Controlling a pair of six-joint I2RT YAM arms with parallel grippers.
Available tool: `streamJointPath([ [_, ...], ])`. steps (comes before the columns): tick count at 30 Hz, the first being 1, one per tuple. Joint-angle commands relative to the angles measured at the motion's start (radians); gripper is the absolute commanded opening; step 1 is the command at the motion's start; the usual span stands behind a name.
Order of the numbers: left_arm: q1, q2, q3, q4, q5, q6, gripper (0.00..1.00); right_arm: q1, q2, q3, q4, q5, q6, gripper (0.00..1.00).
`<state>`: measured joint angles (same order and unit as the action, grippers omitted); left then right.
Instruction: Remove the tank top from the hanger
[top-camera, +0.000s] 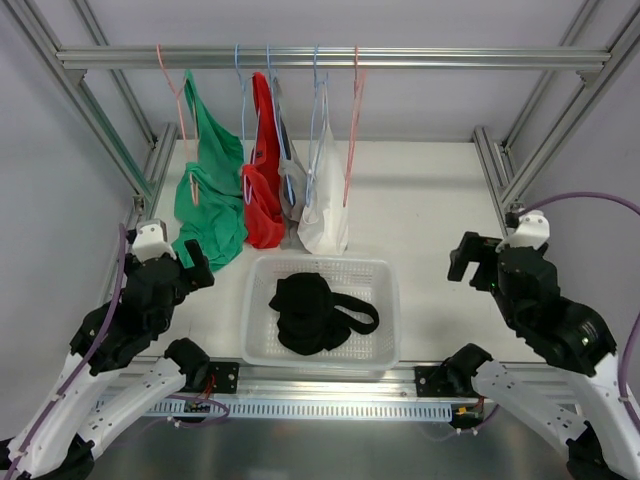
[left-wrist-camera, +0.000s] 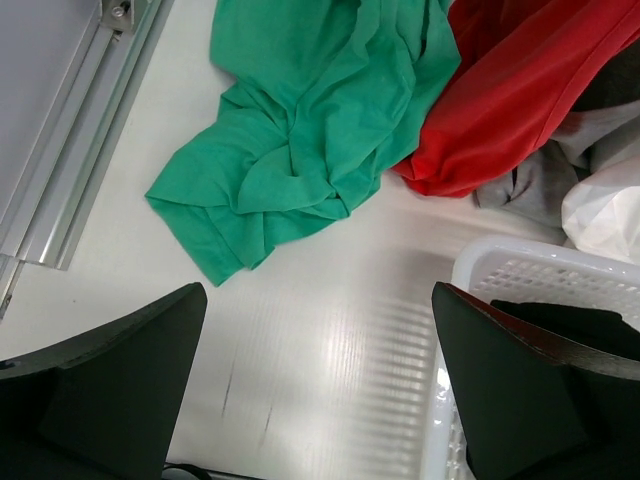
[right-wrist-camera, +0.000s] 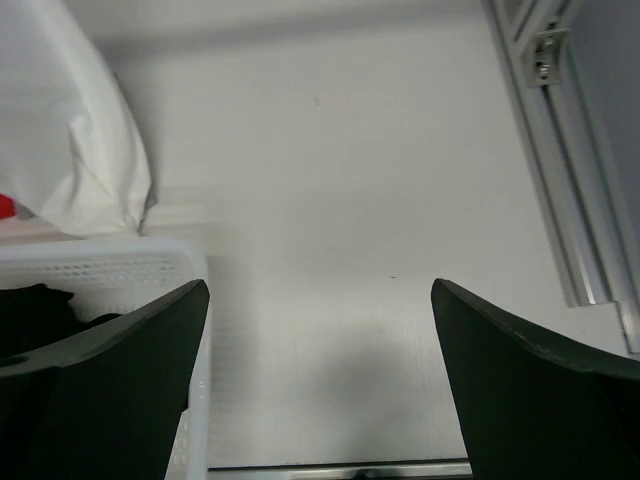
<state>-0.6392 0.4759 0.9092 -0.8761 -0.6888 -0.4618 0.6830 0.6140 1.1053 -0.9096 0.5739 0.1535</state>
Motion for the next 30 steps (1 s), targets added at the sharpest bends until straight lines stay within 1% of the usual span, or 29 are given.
streamJointPath([
  [1, 0.013, -0.051, -0.03, -0.017, -0.06, -0.04, 0.99, -0.02, -0.028, 0.048, -0.161, 0.157, -0.088, 0.99],
  [3, 0.012, -0.101, -0.039, -0.015, -0.072, -0.047, 0.99, -0.022, -0.059, 0.044, -0.169, 0.165, -0.094, 1.0],
  [6, 0.013, -0.146, -0.049, -0.014, -0.083, -0.063, 0.99, -0.022, -0.094, 0.027, -0.169, 0.138, -0.094, 1.0],
  [10, 0.013, -0.091, -0.043, -0.014, -0.077, -0.048, 0.99, -0.022, -0.12, 0.001, -0.169, 0.103, -0.095, 0.99],
  [11, 0.015, -0.053, -0.038, -0.014, -0.072, -0.044, 0.99, -0.022, -0.12, -0.004, -0.167, 0.104, -0.094, 1.0],
  [13, 0.03, -0.013, -0.032, -0.015, -0.057, -0.041, 0.99, -0.022, -0.119, -0.013, -0.16, 0.118, -0.095, 0.99],
  [14, 0.061, -0.007, -0.033, -0.014, -0.045, -0.043, 0.99, -0.022, -0.117, -0.016, -0.158, 0.124, -0.095, 0.99],
  [18, 0.145, -0.019, -0.035, 0.0, 0.011, -0.055, 0.99, -0.022, -0.103, -0.041, -0.129, 0.124, -0.104, 1.0],
  [20, 0.165, -0.028, -0.041, 0.011, 0.028, -0.043, 0.99, -0.022, -0.096, -0.053, -0.121, 0.119, -0.106, 0.99],
  [30, 0.168, -0.013, -0.047, 0.034, 0.055, 0.003, 0.99, -0.022, -0.057, -0.094, -0.071, 0.095, -0.115, 0.99],
])
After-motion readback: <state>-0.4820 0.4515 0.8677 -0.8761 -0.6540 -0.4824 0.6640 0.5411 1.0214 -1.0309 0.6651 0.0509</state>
